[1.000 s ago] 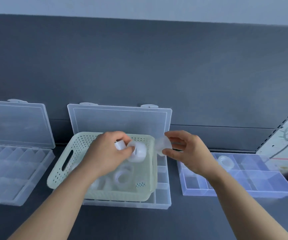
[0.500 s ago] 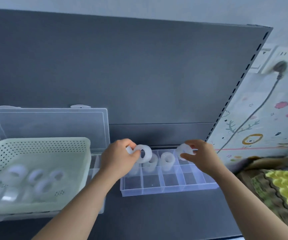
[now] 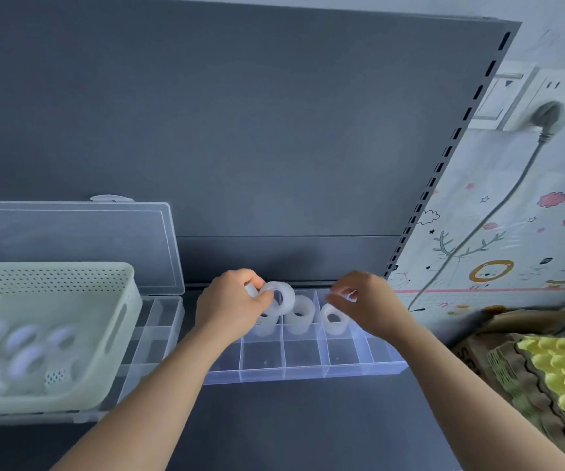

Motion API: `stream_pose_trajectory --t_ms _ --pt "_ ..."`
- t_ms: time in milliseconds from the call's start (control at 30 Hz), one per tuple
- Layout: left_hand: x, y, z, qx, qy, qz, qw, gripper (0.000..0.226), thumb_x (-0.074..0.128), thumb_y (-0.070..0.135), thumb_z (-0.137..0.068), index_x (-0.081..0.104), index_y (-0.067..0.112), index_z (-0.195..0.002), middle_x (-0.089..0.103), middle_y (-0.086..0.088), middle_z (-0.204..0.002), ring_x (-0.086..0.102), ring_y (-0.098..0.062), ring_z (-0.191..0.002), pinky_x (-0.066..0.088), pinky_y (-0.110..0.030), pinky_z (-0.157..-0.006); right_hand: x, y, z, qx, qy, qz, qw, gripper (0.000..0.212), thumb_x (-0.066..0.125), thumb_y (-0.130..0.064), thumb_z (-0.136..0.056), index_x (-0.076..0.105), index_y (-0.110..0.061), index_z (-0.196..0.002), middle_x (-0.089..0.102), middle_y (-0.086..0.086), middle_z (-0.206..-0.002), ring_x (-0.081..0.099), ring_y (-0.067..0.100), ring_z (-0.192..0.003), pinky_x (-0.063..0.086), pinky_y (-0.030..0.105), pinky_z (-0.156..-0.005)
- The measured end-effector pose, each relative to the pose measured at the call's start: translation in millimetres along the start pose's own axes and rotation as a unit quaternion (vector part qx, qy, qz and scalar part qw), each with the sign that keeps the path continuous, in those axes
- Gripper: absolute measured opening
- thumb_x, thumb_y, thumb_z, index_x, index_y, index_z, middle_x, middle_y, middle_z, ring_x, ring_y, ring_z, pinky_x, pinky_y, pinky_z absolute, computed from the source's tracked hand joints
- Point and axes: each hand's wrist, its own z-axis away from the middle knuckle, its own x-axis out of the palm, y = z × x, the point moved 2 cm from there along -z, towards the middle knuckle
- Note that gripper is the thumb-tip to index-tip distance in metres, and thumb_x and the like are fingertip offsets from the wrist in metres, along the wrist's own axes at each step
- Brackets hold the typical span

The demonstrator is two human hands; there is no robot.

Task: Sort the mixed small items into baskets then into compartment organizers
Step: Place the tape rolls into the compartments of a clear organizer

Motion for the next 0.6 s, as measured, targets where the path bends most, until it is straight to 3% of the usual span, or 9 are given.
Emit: stream_pose_trajectory --t_ms 67,100,200,267,367,500,567,600 --pt "4 10 -1 0.007 -0.006 0.009 1.000 0.013 0.067 0.043 -0.078 0.064 0.031 -0.077 0.064 0.014 -0.075 0.059 -0.009 -0.068 0.040 -0.023 -0.054 -8 -14 2 0.011 -0.008 -0.114 0.993 0.028 0.066 -0.027 -0.087 0.064 -0.003 -0.072 0.059 0.001 -0.060 0.049 0.012 -0.054 0.047 0.022 -0.056" --pt "7 16 -2 0.015 -0.008 0.014 1.000 0.013 0.068 0.043 -0.078 0.065 0.031 -0.077 0.064 0.014 -0.074 0.060 -0.010 -0.069 0.041 -0.023 -0.055 -10 -22 3 0.025 -0.029 -0.174 0.984 0.024 0.068 -0.029 -0.086 0.068 -0.007 -0.076 0.063 -0.003 -0.062 0.054 0.010 -0.056 0.049 0.021 -0.057" --pt "14 29 -5 0.043 -0.013 0.031 0.998 0.014 0.070 0.043 -0.077 0.066 0.029 -0.076 0.065 0.014 -0.074 0.060 -0.011 -0.070 0.046 -0.025 -0.059 -6 -30 3 0.047 -0.063 -0.236 0.969 0.014 0.073 -0.025 -0.083 0.071 -0.011 -0.084 0.069 0.005 -0.068 0.061 0.016 -0.060 0.057 0.034 -0.058" --pt "19 31 -7 0.058 -0.027 0.074 0.995 0.016 0.072 0.042 -0.077 0.068 0.027 -0.076 0.067 0.014 -0.077 0.060 -0.011 -0.070 0.050 -0.028 -0.063 -5 -24 0 0.057 -0.040 -0.217 0.974 0.006 0.068 -0.015 -0.084 0.071 -0.010 -0.083 0.070 0.006 -0.068 0.061 0.020 -0.059 0.058 0.038 -0.060" --pt "21 27 -7 0.040 -0.059 0.147 0.987 0.023 0.069 0.045 -0.081 0.066 0.022 -0.080 0.064 0.011 -0.074 0.059 -0.014 -0.067 0.046 -0.027 -0.059 -11 -1 -3 0.081 0.012 -0.153 0.985 0.014 0.058 -0.007 -0.083 0.070 -0.009 -0.089 0.070 0.005 -0.068 0.065 0.018 -0.057 0.059 0.038 -0.063" --pt "22 16 -7 -0.047 -0.155 0.233 0.959 0.034 0.048 0.041 -0.078 0.058 0.013 -0.093 0.056 0.002 -0.090 0.059 -0.021 -0.084 0.043 -0.031 -0.071 -10 21 -5 0.083 0.012 -0.049 0.995 0.014 0.054 -0.005 -0.077 0.063 0.005 -0.081 0.065 0.020 -0.073 0.059 0.041 -0.066 0.054 0.045 -0.060" --pt "23 10 -5 -0.060 -0.180 0.251 0.949 0.031 0.048 0.036 -0.082 0.059 0.020 -0.107 0.052 0.002 -0.106 0.061 -0.020 -0.093 0.043 -0.029 -0.074 -4 22 -6 0.084 0.003 -0.015 0.996 0.012 0.054 -0.005 -0.076 0.060 -0.003 -0.066 0.060 0.013 -0.065 0.046 0.034 -0.054 0.043 0.031 -0.049" --pt "25 6 -6 -0.052 -0.174 0.232 0.956 0.033 0.051 0.034 -0.084 0.057 0.026 -0.115 0.049 0.003 -0.115 0.060 -0.017 -0.098 0.045 -0.027 -0.075 -1 21 -8 0.075 -0.001 0.009 0.997 0.018 0.052 -0.004 -0.073 0.049 -0.008 -0.056 0.048 0.009 -0.057 0.033 0.027 -0.053 0.032 0.026 -0.047"
